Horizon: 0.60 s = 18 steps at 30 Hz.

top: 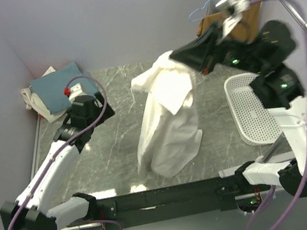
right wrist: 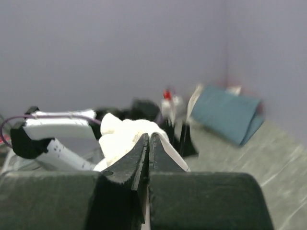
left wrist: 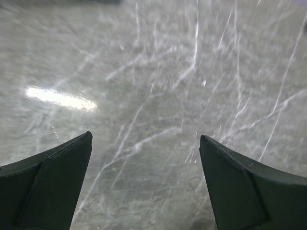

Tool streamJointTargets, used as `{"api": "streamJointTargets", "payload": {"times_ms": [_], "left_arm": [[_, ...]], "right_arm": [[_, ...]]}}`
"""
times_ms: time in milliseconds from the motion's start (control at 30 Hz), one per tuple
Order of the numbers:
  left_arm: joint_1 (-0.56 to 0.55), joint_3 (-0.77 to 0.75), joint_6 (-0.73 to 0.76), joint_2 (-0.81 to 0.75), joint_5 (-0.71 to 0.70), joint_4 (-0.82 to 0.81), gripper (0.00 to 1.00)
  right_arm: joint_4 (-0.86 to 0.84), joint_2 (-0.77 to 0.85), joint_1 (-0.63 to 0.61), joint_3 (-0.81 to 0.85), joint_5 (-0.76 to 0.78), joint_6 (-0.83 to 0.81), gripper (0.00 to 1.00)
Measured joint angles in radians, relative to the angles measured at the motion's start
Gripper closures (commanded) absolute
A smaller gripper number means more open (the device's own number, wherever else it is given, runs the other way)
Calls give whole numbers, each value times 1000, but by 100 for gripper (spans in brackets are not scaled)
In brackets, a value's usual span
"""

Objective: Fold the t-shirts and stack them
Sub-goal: Move the tshirt to the center of the board

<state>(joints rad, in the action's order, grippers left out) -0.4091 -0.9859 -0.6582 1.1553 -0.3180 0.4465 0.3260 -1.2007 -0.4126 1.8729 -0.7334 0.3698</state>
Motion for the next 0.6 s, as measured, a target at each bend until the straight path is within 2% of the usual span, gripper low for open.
{"api": "streamJointTargets", "payload": {"times_ms": [100, 200, 300, 400, 433, 467, 500, 567, 600], "left_arm": [[0, 1, -8, -90, -40, 7, 1], [0, 14, -6, -200, -47, -13, 1], [0, 53, 1, -267, -29, -51, 1], [1, 93, 8, -270, 33, -78, 0], [1, 106, 10, -257, 66, -86, 1], [1, 119, 11, -236, 100, -90, 3], [1, 133, 11, -216, 130, -93, 3], [-2, 169, 11, -178, 187, -88, 3], [-3, 192, 11, -167, 207, -86, 3]], "right_arm": [[-37, 32, -33, -238, 5, 16, 100], [-33, -4, -56, -417, 59, 27, 100], [13, -116, -61, -472, 180, 25, 100], [63, -265, -61, -448, 322, 9, 100], [82, -306, -61, -432, 367, 3, 93], [109, -358, -61, -403, 438, 2, 76], [129, -403, -61, -377, 507, 2, 52], [162, -474, -62, -334, 687, 13, 43], [179, -496, -61, -321, 778, 17, 31]]}}
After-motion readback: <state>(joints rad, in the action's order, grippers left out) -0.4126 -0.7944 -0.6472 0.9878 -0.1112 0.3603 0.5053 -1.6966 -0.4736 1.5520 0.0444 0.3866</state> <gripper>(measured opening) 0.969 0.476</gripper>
